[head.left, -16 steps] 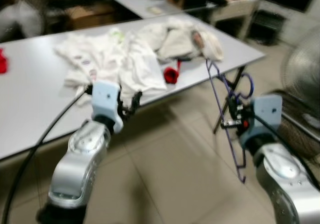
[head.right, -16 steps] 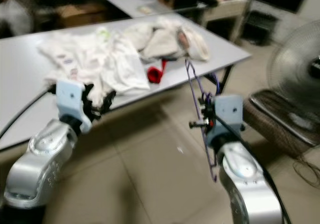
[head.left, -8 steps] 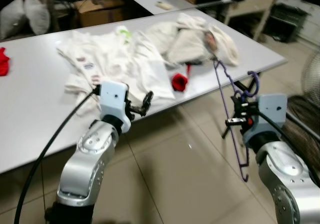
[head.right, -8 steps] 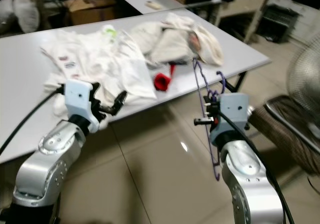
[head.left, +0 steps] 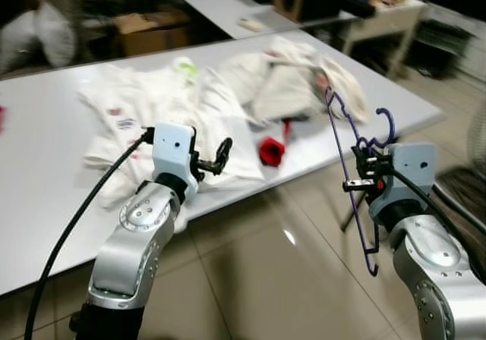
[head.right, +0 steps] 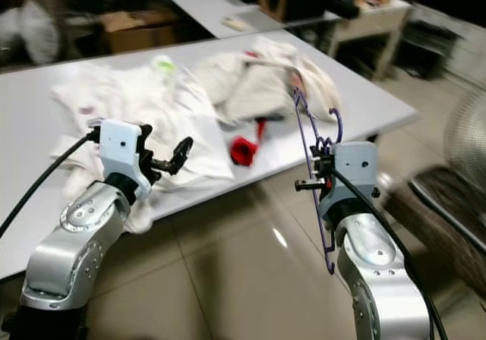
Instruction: Hang hanger
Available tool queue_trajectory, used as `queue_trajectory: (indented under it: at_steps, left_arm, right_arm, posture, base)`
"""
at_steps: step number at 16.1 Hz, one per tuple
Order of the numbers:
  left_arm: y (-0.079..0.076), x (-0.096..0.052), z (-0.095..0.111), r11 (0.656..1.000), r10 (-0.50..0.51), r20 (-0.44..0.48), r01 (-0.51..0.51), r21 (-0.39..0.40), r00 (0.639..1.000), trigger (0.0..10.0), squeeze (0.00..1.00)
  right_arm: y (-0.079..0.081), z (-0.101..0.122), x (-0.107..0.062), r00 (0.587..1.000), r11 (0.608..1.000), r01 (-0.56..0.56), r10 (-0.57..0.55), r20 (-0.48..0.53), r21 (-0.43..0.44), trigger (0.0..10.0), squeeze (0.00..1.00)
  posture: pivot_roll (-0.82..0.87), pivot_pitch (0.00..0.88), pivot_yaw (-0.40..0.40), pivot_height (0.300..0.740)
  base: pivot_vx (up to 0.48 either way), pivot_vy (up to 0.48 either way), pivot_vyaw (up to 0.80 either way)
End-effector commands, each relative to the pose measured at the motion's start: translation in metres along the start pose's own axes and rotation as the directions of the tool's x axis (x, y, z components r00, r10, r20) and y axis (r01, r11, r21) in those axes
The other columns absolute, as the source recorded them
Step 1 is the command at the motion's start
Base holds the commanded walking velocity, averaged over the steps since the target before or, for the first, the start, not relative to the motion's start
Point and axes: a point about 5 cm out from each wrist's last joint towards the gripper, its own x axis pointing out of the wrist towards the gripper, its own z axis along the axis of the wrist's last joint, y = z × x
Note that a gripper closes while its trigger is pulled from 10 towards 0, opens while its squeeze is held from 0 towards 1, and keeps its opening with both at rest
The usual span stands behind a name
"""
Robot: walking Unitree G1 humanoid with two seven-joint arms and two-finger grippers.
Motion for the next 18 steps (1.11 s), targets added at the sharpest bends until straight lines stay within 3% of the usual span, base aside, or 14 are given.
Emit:
queue_trajectory:
  at_steps: [1, 6, 7, 9, 11, 12, 14, 15, 16, 17, 18]
  left_arm:
    - [0.007, -0.001, 0.000, 1.000, 0.023, -0.002, -0.023, 0.011, 1.000, 10.0, 1.00]
    - [-0.001, 0.002, -0.002, 0.999, -0.046, -0.013, 0.046, 0.017, 0.999, 10.0, 1.00]
    - [-0.004, 0.004, -0.001, 0.997, -0.077, -0.008, 0.077, -0.012, 0.997, 10.0, 1.00]
    - [-0.007, 0.008, -0.005, 0.992, -0.122, -0.057, 0.121, -0.027, 0.991, 10.0, 1.00]
    - [-0.009, 0.015, -0.010, 0.985, -0.171, -0.115, 0.172, 0.000, 0.979, 10.0, 0.11]
    - [-0.009, 0.017, -0.011, 0.983, -0.178, -0.131, 0.182, 0.019, 0.975, 10.0, 0.00]
    - [-0.004, 0.024, -0.016, 0.987, -0.144, -0.173, 0.154, 0.047, 0.974, 10.0, 0.00]
    - [-0.002, 0.027, -0.017, 0.990, -0.127, -0.187, 0.137, 0.039, 0.974, 7.1, 0.00]
    - [0.003, 0.031, -0.020, 0.994, -0.080, -0.221, 0.094, 0.052, 0.972, 1.3, 0.00]
    - [0.007, 0.034, -0.021, 0.996, -0.044, -0.235, 0.061, 0.067, 0.971, 0.1, 0.00]
    - [0.010, 0.036, -0.022, 0.996, -0.025, -0.242, 0.045, 0.079, 0.970, 0.0, 0.00]
  right_arm:
    - [0.004, 0.003, 0.000, 1.000, 1.000, -0.021, 0.021, 0.018, 0.005, 10.0, 0.00]
    - [-0.004, 0.000, -0.003, 1.000, 1.000, 0.016, -0.016, 0.010, 0.010, 10.0, 0.00]
    - [-0.008, 0.000, -0.004, 1.000, 1.000, 0.026, -0.026, 0.008, 0.004, 10.0, 0.00]
    - [-0.013, 0.000, -0.005, 0.999, 0.999, 0.038, -0.038, 0.006, -0.004, 10.0, 0.00]
    - [-0.019, -0.001, -0.006, 0.999, 0.998, 0.054, -0.054, 0.003, -0.016, 10.0, 0.00]
    - [-0.021, -0.001, -0.007, 0.998, 0.998, 0.061, -0.061, 0.002, -0.019, 10.0, 0.00]
    - [-0.025, -0.001, -0.009, 0.997, 0.997, 0.073, -0.073, -0.001, -0.025, 10.0, 0.00]
    - [-0.026, -0.001, -0.009, 0.997, 0.997, 0.075, -0.075, -0.001, -0.028, 10.0, 0.00]
    - [-0.026, -0.001, -0.010, 0.997, 0.997, 0.075, -0.075, -0.001, -0.031, 10.0, 0.00]
    - [-0.027, -0.001, -0.010, 0.997, 0.997, 0.075, -0.075, -0.002, -0.034, 10.0, 0.00]
    - [-0.027, -0.001, -0.010, 0.997, 0.997, 0.074, -0.074, -0.002, -0.035, 10.0, 0.00]
  posture:
    - [-0.01, 0.000, -0.019, 0.740]
    - [-0.02, 0.000, -0.014, 0.740]
    - [-0.03, 0.000, -0.011, 0.740]
    - [-0.04, 0.002, -0.011, 0.740]
    - [-0.04, 0.003, -0.009, 0.740]
    - [-0.05, 0.004, -0.007, 0.740]
    - [-0.05, 0.005, -0.007, 0.740]
    - [-0.06, 0.005, -0.008, 0.740]
    - [-0.06, 0.007, -0.009, 0.740]
    - [-0.06, 0.006, -0.010, 0.740]
    - [-0.07, 0.006, -0.011, 0.740]
  base:
    - [0.390, 0.000, 0.00]
    - [0.151, 0.000, 0.00]
    - [0.000, 0.000, 0.00]
    - [0.000, 0.000, 0.00]
    - [0.000, 0.000, 0.00]
    - [0.000, 0.000, 0.00]
    - [0.000, 0.000, 0.00]
    - [0.000, 0.000, 0.00]
    - [0.000, 0.000, 0.00]
    - [0.000, 0.000, 0.00]
    - [0.000, 0.000, 0.00]
